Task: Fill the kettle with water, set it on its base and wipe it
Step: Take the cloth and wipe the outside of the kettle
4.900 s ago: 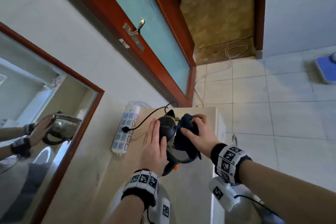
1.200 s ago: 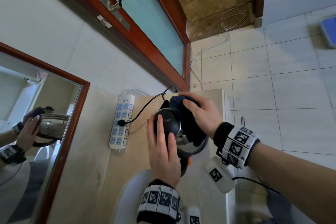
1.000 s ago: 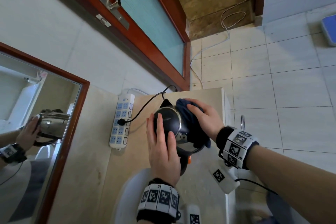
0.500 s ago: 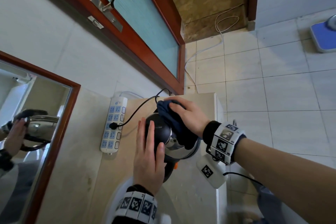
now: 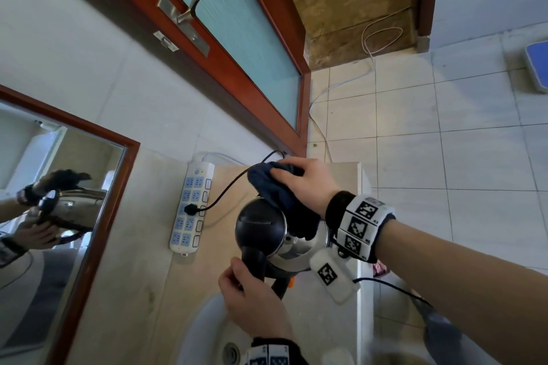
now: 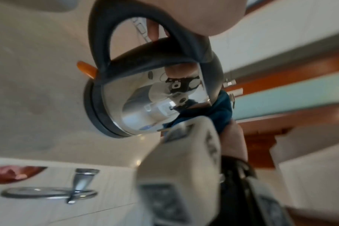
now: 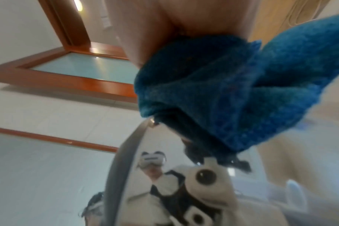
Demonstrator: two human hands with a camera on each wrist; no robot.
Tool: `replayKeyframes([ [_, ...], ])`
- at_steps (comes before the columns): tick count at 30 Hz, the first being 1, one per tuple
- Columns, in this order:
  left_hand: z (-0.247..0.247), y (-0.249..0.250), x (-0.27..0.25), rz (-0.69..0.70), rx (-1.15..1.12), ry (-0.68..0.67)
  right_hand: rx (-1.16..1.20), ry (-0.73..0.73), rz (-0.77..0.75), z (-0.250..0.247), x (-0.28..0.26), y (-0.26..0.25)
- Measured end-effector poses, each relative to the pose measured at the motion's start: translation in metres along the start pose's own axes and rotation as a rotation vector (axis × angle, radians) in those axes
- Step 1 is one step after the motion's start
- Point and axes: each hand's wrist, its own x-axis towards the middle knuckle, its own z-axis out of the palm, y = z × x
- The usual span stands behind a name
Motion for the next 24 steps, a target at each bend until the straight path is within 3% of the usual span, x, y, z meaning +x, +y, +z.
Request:
replayKeyframes([
  [4, 0.008, 0.012, -0.001, -0.035, 0.036, 0.089, -0.036, -0.099, -0.057, 0.001, 0.000, 0.014],
  [9, 0.008, 0.013, 0.005, -0.008, 0.127, 0.087, -0.130, -0.186, 0.135, -0.009, 0.016, 0.032],
  [13, 0.007, 0.007, 0.014, 0.015, 0.142, 0.050, -0.224, -0.261, 0.153, -0.009, 0.022, 0.021],
  [18, 0.004, 0.005, 0.028, 0.065, 0.181, -0.003, -0.011, -0.260, 0.097, -0.007, 0.021, 0.014],
  [24, 0.001, 0.003, 0.034, 0.115, 0.193, -0.041, -0.229, -0.203, 0.197, -0.014, 0.020, 0.057],
])
